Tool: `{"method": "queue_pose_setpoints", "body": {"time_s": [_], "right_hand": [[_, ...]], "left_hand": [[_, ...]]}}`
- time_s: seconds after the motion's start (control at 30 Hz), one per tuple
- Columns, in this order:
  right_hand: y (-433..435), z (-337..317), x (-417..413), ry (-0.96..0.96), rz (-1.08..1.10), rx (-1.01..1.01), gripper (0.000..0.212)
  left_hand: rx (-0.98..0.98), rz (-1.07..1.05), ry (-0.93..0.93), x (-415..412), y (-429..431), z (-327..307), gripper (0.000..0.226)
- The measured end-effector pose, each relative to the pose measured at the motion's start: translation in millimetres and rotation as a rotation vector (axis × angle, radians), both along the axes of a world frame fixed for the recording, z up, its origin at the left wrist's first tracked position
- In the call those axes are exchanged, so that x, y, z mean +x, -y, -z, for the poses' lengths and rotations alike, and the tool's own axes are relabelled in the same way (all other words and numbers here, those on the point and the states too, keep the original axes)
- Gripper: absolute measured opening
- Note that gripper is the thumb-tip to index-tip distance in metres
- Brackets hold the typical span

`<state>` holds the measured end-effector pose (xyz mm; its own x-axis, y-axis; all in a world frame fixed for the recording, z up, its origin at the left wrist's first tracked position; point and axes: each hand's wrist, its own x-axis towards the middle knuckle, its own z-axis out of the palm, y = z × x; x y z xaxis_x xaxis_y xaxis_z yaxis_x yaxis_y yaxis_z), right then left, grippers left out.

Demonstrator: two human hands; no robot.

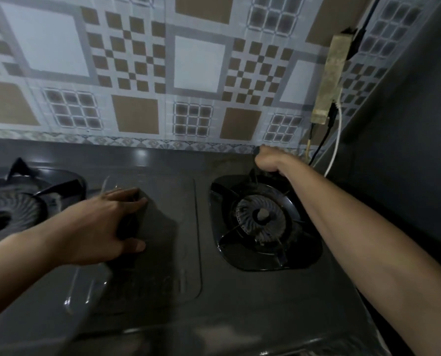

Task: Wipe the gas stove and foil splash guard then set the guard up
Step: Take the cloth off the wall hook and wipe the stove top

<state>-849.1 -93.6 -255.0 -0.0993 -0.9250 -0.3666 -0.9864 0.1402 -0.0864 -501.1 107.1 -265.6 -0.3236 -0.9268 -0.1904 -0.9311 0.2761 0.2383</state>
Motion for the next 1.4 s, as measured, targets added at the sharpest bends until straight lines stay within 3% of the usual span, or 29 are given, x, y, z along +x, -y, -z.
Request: {"method": "queue_pose_setpoints", "body": {"time_s": [0.3,0.63,0.87,1.03,1.13,1.2,1.3,1.4], "right_hand": [[-3.1,-26.2,49.1,0.081,-0.118,0.104,0.042],[-29.8,-37.0,142.7,0.042,-0.177,0.040,0.048],[-54.4,-17.9,193.0,0.106,-0.197,0.012,0.039],[-88.6,-10.3,217.0,0.019,-0.164,0.047,0.043],[-108.4,-8.3,208.9,0.115,-0.182,-0.061,0.017],[-118.3,-9.5,200.1,0.172,-0.179,-0.106,0.013],[-129.1,-5.9,192.6,0.213,-0.188,-0.085,0.052],[-139.9,-1.1,194.8,0.187,-0.212,-0.143,0.062]], "left_hand": [[-0.006,0.020,0.026,-17.4,9.0,-7.9,0.098],[-0.006,0.007,0.046,-0.2,-8.4,-15.0,0.094],[0.021,0.002,0.013,-1.0,-1.3,1.2,0.098],[0.058,-0.045,-0.145,6.4,1.3,-2.4,0.077],[0.063,-0.031,-0.159,11.5,0.5,-6.9,0.070],[0.057,0.011,-0.157,13.9,0.6,-10.6,0.054],[0.034,0.045,-0.155,15.1,-3.0,-14.8,0.048],[-0.114,0.034,-0.183,26.5,-11.0,-13.9,0.039]]}}
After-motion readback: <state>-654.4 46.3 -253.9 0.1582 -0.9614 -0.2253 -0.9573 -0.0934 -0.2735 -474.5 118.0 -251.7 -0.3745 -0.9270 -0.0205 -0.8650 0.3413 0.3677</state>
